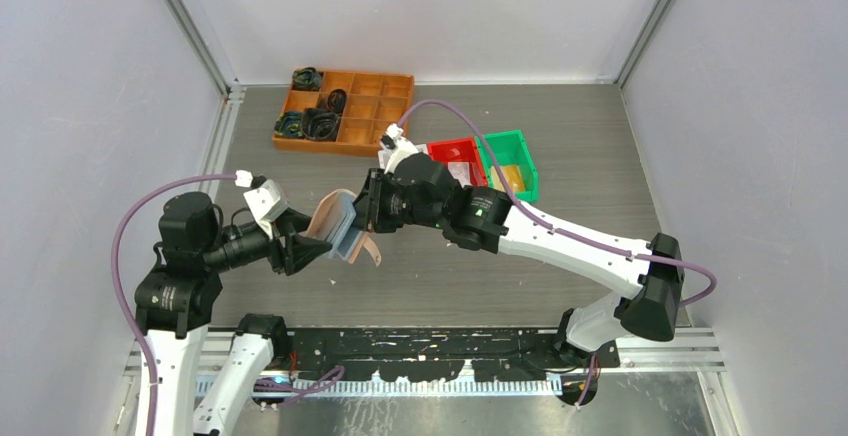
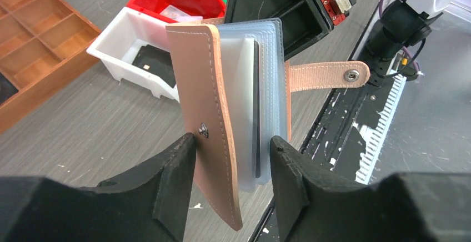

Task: Take the credit cards out of the card holder
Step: Remove the credit card from the card holder.

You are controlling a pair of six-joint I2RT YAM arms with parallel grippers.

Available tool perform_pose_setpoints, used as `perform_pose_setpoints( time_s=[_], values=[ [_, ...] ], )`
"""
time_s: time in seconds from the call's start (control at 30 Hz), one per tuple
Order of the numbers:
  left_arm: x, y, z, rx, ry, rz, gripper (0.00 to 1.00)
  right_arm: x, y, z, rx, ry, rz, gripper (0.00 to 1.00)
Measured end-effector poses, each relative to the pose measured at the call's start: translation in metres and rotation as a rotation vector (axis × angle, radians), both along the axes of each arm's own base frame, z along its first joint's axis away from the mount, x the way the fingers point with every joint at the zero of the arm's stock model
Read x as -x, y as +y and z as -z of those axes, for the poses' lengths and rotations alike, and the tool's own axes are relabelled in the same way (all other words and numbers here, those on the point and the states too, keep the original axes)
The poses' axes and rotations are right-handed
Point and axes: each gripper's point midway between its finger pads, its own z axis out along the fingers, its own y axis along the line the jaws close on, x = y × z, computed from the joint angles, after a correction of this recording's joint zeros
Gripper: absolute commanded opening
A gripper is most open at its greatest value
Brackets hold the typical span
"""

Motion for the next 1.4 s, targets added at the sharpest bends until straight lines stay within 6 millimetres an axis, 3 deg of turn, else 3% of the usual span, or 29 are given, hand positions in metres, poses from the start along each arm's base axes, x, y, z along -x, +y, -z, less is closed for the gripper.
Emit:
perform_pose_setpoints(
  time_s=[0.4,0.57,0.73,1.07,1.2,1.23,1.27,1.4],
  values=[
    [-0.004,0.003,-0.002,0.006,0.0,-0.037,0.31,-0.003,-0.006,0.012,0.021,-0.003,0.022,0.01],
    [-0.018,0.011,-0.007,-0.002,-0.027,-0.119,0.28,-0.001,-0.014,0.018,0.023,-0.008,0.022,0.01],
    [-0.031,0.017,-0.015,0.007,-0.062,-0.188,0.3,0.01,-0.014,0.01,-0.023,-0.014,-0.031,0.01],
    [-0.023,0.006,-0.018,0.057,-0.02,-0.127,0.27,0.024,-0.012,0.001,-0.087,-0.038,-0.11,0.01],
    [-0.017,0.0,-0.021,0.077,0.01,-0.085,0.45,0.029,-0.015,-0.001,-0.101,-0.059,-0.136,0.01],
    [-0.016,-0.002,-0.022,0.082,0.017,-0.069,0.49,0.032,-0.015,-0.006,-0.12,-0.07,-0.153,0.01],
    [-0.008,-0.009,-0.023,0.109,0.071,-0.015,0.53,0.042,-0.017,-0.024,-0.173,-0.111,-0.196,0.01],
    [-0.001,-0.014,-0.025,0.129,0.118,0.033,0.44,0.048,-0.02,-0.032,-0.197,-0.141,-0.224,0.01]
  ],
)
